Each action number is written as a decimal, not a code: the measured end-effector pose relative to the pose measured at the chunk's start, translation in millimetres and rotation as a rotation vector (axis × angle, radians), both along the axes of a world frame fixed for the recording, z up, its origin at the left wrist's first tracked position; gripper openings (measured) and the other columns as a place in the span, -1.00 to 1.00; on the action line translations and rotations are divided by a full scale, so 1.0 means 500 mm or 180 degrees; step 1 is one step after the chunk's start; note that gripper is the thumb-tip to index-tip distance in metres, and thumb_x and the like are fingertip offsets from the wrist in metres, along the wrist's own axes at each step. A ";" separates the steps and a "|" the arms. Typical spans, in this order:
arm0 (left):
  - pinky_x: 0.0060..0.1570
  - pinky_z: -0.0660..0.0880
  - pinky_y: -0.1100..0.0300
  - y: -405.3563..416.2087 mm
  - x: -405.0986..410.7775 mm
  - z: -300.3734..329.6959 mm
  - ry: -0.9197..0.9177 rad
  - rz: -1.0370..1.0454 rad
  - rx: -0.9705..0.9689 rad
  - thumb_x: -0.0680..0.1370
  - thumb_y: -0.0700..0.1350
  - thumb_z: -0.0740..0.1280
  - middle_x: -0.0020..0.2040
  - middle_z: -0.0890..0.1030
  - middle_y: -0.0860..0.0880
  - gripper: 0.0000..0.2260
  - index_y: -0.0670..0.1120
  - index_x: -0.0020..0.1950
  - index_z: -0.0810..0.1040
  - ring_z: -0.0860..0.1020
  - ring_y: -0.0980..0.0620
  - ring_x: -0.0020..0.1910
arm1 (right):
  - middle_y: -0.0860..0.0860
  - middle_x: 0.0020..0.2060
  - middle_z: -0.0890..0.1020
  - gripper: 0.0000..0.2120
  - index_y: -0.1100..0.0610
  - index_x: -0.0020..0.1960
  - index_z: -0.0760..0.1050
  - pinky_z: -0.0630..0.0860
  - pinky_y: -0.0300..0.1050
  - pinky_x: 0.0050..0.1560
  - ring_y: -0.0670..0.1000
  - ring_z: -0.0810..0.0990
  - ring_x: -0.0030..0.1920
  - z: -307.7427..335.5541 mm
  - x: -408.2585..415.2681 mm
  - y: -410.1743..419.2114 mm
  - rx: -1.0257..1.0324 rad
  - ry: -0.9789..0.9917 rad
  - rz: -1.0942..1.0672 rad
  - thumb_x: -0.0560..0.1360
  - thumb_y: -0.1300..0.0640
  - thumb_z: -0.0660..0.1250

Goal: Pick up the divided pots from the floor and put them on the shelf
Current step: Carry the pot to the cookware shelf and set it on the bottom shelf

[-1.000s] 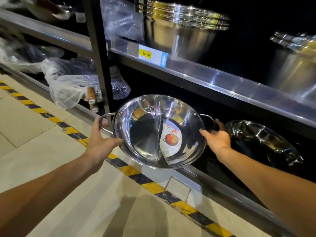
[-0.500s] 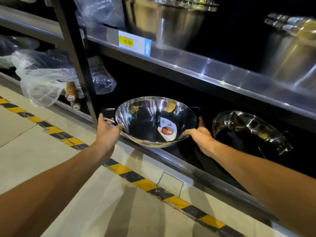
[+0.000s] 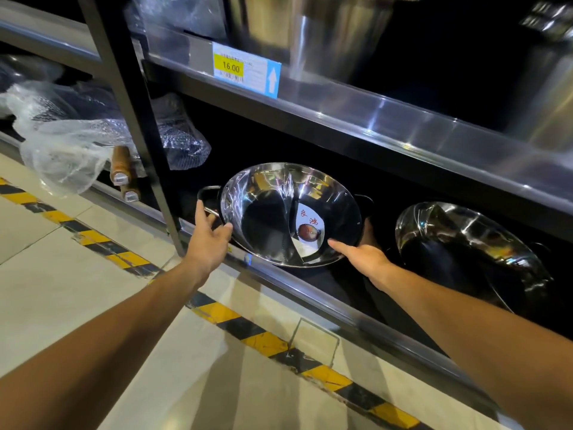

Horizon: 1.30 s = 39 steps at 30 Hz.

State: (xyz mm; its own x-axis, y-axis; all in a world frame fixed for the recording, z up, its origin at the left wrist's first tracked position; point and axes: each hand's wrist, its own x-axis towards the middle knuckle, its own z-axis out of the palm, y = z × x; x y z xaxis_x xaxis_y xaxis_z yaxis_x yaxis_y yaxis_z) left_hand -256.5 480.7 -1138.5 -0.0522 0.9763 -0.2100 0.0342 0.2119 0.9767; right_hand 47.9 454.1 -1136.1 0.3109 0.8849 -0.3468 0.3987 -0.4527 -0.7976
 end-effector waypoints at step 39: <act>0.57 -0.11 -0.04 -0.065 -0.029 -0.055 0.4693 -0.1871 0.1818 0.65 0.20 -0.12 0.62 -0.26 0.00 -0.44 0.15 0.57 -0.32 -0.21 -0.07 0.60 | -0.01 0.64 0.10 -0.29 -0.06 0.66 -0.07 0.22 0.11 0.55 0.11 0.12 0.62 -0.018 -0.019 -0.063 0.0670 -0.2127 0.1779 0.63 -0.18 0.18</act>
State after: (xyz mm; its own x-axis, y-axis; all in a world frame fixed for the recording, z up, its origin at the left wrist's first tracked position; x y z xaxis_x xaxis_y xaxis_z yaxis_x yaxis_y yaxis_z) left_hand -271.2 448.1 -1165.7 0.5051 0.8619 0.0447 0.8630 -0.5049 -0.0159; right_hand 38.2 422.4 -1145.3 -0.1056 0.9925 -0.0614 0.9281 0.0762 -0.3644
